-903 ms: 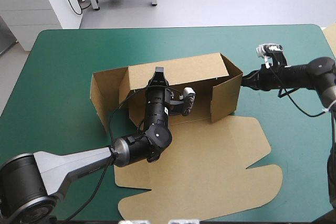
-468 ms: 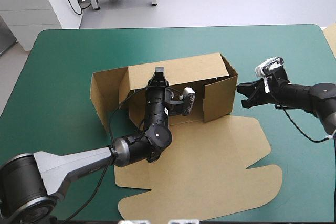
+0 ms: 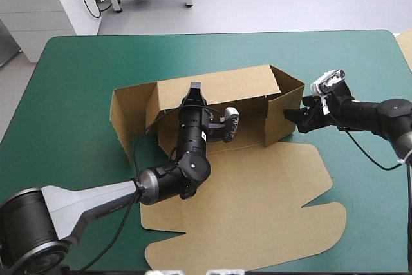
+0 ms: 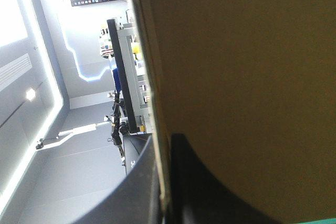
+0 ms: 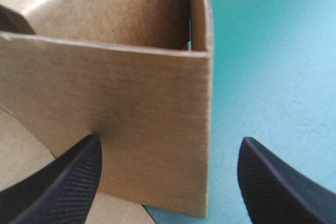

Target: Fold the box

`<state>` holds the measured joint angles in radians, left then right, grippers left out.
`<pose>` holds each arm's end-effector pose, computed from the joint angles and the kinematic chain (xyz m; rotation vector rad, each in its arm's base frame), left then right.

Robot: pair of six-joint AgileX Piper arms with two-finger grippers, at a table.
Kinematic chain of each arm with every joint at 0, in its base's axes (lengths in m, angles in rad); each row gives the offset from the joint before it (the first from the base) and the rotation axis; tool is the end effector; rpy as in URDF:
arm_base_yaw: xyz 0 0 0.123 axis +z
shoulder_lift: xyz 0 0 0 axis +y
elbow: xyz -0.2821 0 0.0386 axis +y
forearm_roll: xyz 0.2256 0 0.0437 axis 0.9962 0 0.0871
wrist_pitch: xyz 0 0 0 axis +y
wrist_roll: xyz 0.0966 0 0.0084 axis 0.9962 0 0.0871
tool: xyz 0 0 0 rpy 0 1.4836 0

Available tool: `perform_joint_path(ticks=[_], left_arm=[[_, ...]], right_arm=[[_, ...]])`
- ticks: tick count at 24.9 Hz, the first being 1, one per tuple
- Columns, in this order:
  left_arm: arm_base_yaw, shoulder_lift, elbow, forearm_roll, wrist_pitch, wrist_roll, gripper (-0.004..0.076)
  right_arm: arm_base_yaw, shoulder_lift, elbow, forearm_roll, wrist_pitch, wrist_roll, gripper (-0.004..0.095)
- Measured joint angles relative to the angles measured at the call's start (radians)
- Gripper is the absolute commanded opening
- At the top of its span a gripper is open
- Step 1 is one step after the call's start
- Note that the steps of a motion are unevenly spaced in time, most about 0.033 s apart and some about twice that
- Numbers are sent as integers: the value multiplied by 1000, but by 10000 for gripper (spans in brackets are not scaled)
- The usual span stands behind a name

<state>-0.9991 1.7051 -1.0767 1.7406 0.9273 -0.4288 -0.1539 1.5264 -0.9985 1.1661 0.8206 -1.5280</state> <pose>0.2487 -0.2452 0.2814 1.4670 1.2360 1.1369 0.2973 0.0199 0.2772 -0.7111 2.0840 0.5201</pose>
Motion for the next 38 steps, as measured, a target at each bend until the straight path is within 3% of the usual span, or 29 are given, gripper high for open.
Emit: perform_joint_path(ticks=[5,8,12,15,17,19,25,27,31,38], left_arm=[[0,0,0,0,0,0,-8],[0,0,0,0,-1,0,-8],[0,0,0,0,-1,0,-8],[1,0,0,-4,0,0,-8],[2,0,0,-5,4,0,-8],[3,0,0,-6,4,0,-7],[8,0,-20,-26,7,0,-7],[8,0,-29,-37,4,0,-8],[8,0,-34,-45,2,1,-8],[8,0,-34,-47,0,1,15]], right_arm=[[0,49,0,56,74,-27,668],[2,50,-2,47,89,37,555],[87,50,-2,-21,43,97,442],[227,47,-2,-126,-119,166,441],[281,47,17,-127,-245,184,441],[310,47,48,-63,-320,149,441],[318,47,79,120,-372,8,418],[321,47,81,176,-391,-19,328],[323,47,82,250,-427,-110,-7],[323,55,82,362,-475,-230,-15]])
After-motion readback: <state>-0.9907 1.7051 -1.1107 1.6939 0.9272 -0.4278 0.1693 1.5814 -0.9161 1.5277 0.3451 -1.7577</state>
